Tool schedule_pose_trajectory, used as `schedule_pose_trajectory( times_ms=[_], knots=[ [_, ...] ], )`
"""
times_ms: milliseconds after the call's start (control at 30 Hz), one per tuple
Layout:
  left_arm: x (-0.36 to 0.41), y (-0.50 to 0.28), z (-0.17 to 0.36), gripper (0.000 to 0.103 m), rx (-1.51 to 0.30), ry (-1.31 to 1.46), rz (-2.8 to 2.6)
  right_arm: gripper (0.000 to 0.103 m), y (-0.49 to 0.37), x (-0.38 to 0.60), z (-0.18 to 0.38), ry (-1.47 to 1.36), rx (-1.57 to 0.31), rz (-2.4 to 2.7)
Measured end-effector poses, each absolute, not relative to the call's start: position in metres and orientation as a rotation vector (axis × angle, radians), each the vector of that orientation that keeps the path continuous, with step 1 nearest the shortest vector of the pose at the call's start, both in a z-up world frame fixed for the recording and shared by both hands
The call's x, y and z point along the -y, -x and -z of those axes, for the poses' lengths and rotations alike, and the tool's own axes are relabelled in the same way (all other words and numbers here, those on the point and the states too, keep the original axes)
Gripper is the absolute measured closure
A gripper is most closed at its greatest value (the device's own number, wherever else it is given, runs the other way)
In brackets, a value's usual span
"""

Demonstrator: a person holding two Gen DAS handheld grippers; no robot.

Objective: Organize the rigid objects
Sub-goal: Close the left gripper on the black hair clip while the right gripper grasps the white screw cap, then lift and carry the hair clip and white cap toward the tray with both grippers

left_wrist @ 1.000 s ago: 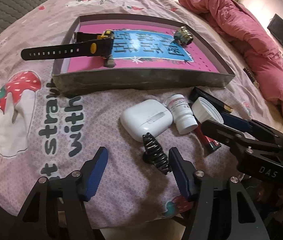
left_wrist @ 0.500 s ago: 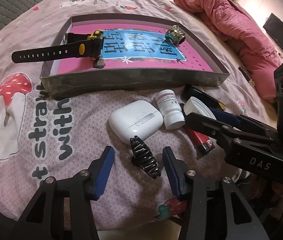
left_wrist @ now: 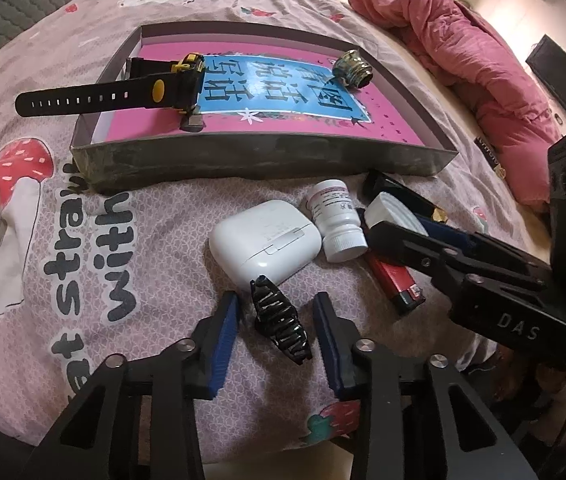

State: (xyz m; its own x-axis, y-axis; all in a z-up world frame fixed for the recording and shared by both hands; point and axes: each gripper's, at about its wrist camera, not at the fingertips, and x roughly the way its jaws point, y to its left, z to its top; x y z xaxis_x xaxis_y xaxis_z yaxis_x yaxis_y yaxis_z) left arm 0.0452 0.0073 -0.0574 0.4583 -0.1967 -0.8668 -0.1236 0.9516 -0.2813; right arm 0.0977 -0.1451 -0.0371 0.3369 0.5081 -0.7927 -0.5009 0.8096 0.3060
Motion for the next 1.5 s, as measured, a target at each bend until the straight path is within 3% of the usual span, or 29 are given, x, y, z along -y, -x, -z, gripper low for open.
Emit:
schedule_pose_trajectory(
  times_ms=[100,1500],
  knots=[
    [-0.009,-0.044,0.057,0.08,-1.101,0.32,0.039,0.052,-0.096,0.145,0.034,-0.002,-1.025,-0.664],
    [-0.017,-0.025,0.026,0.08,-1.018,0.322,0.07,0.052,-0.087,0.147,0.022,0.008,-0.978,-0.687]
  ],
)
